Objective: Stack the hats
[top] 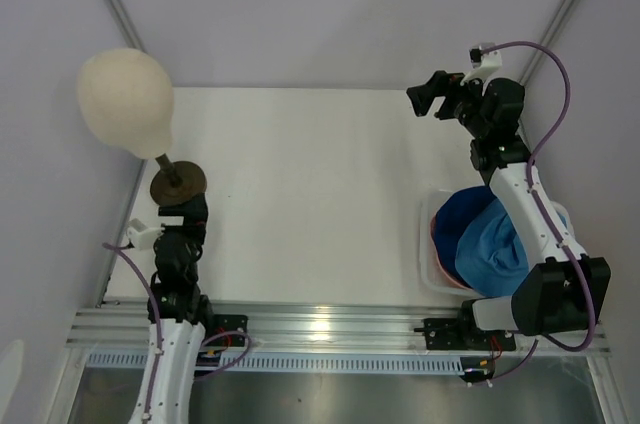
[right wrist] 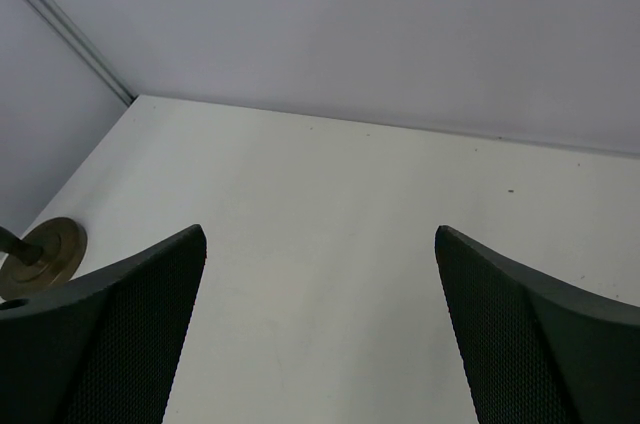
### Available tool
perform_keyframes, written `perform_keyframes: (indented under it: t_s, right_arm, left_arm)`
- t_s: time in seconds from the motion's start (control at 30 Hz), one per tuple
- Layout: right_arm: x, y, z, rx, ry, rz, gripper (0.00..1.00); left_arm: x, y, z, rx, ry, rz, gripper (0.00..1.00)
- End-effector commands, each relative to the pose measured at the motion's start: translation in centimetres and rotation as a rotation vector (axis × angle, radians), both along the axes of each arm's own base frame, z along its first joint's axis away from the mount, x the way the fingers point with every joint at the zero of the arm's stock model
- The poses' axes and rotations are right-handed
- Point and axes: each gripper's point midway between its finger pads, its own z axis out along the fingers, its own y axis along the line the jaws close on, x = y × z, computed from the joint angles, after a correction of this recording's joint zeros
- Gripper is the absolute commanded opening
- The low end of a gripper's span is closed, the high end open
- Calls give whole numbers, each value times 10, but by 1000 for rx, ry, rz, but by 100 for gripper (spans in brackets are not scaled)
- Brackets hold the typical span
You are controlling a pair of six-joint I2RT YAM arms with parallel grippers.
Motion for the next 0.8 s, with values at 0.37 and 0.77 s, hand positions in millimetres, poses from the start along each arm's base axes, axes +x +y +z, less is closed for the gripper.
perform_keyframes:
  t_s: [0.37, 0.77]
  right_arm:
    - [1, 3, 26, 82, -73, 89, 99]
    - [0, -4, 20, 57, -77, 50, 99]
  left_arm:
    - [42, 81, 59, -39, -243, -16, 100]
    - [72, 117, 87, 98, -206, -148, 100]
